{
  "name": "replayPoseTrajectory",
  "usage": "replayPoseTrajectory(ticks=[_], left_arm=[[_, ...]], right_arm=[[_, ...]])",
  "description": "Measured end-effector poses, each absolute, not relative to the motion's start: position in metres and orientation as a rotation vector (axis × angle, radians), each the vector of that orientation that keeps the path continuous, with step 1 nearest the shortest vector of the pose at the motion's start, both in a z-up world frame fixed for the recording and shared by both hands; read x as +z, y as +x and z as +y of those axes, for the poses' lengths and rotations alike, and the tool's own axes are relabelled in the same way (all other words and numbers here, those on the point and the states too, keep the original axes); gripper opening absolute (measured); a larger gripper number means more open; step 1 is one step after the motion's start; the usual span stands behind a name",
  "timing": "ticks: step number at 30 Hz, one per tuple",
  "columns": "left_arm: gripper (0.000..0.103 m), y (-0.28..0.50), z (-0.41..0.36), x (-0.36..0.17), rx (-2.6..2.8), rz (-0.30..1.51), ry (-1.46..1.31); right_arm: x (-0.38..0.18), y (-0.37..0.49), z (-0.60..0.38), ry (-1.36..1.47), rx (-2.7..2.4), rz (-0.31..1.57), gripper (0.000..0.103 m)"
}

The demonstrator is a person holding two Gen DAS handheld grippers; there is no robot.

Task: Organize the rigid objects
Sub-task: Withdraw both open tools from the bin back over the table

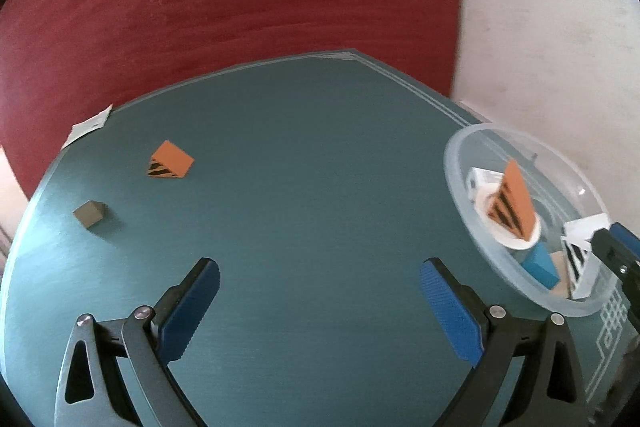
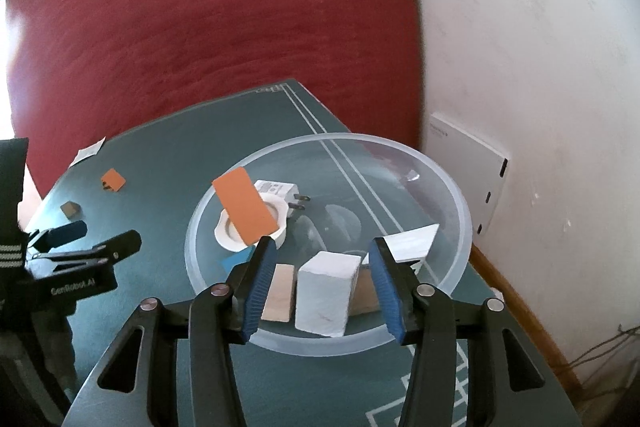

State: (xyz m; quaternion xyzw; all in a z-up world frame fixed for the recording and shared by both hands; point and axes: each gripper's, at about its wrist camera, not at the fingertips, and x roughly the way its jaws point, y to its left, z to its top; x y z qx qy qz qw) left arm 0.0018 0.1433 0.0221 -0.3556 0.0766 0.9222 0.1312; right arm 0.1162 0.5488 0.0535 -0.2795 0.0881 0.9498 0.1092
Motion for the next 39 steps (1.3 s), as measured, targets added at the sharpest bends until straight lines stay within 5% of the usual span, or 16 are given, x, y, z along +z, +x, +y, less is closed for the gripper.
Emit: replayPoseTrajectory(ticks=[10, 39], left_arm=[[0.102, -0.01, 0.159, 0.024, 2.736, 0.207, -1.068], [0.102, -0.073, 0.173, 0.035, 2.907, 0.077, -1.18]], right_arm=[[0.057, 0.113, 0.521, -0.831, 2.854, 0.172, 0.065], [0.056, 0.053, 0.429, -1.012, 3.073, 0.075, 0.065]])
